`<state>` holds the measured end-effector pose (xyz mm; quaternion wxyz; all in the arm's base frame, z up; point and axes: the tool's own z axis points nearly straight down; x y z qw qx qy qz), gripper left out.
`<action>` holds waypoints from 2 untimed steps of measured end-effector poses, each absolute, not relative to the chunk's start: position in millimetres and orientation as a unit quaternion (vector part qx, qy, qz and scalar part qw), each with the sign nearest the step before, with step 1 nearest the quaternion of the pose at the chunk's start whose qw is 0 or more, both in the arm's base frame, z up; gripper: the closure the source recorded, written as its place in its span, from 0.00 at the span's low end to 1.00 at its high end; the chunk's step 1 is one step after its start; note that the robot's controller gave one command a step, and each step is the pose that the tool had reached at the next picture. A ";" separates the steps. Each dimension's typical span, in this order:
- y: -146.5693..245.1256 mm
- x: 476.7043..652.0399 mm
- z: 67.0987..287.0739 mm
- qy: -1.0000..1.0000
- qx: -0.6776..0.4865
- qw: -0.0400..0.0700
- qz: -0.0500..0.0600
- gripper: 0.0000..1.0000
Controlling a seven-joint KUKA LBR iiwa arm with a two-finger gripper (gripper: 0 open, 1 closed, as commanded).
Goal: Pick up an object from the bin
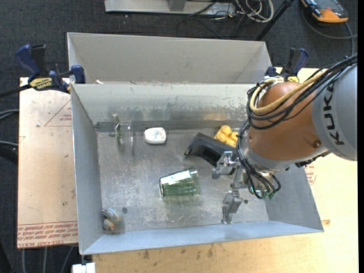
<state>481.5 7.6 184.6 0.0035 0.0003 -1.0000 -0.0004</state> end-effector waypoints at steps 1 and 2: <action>7.5 483.2 187.5 -1.000 0.000 0.000 0.000 0.00; 39.1 529.5 166.9 -0.999 0.040 -0.002 0.000 0.00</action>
Offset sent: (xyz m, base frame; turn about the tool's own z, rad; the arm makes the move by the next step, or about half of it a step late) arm 0.1002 0.0695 -0.0451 -0.1804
